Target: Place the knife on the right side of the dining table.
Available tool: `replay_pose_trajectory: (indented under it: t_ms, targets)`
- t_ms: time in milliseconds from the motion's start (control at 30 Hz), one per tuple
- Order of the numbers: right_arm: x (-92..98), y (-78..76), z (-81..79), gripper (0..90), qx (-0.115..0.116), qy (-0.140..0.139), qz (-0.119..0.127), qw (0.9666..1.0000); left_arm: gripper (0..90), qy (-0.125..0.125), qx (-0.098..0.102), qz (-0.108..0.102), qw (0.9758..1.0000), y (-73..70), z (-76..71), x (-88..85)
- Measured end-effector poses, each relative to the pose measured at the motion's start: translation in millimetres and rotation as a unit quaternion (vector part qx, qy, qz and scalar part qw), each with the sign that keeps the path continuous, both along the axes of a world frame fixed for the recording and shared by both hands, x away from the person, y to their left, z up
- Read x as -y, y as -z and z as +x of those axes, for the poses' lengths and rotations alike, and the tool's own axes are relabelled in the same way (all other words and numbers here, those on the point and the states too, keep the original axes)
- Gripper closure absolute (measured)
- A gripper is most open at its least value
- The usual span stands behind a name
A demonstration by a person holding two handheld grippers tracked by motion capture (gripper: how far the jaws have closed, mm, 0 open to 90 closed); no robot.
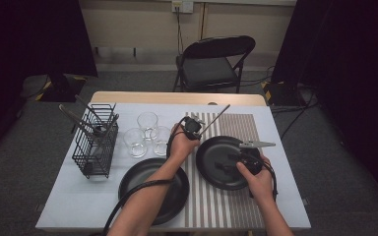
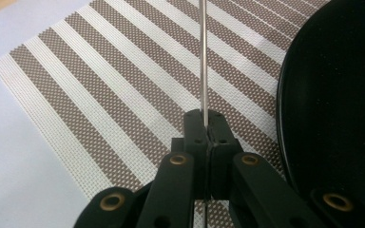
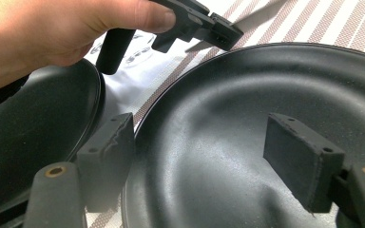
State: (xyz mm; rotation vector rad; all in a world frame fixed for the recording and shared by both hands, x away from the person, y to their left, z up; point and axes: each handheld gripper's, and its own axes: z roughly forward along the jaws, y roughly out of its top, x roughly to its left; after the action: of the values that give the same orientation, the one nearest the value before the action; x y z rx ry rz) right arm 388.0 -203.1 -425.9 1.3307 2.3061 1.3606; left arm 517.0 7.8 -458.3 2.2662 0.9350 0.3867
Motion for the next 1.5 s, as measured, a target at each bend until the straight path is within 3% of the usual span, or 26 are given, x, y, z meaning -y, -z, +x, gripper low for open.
replay_pose_trajectory:
  t_ms: [67, 633, 900, 1500]
  targets:
    - [0.4, -0.5, -0.2, 25.0, 0.001, -0.002, 0.0, 1.0, 89.4, -0.001, 0.0, -0.008, 1.0, 0.4, 0.6, -0.2]
    - [2.7, 1.1, -0.2, 25.0, -0.007, 0.001, 0.008, 0.9999, 89.3, 0.006, -0.001, -0.01, 0.9999, 2.5, 4.2, 1.7]
    - [4.5, 0.0, 0.0, 25.0, -0.007, 0.002, 0.018, 0.9998, 89.3, 0.015, 0.0, -0.007, 0.9999, 2.6, 5.3, 7.5]
    - [5.1, 0.4, 0.2, 25.0, -0.009, 0.001, 0.015, 0.9998, 88.9, 0.025, 0.005, -0.001, 0.9997, 4.4, 3.7, 10.7]
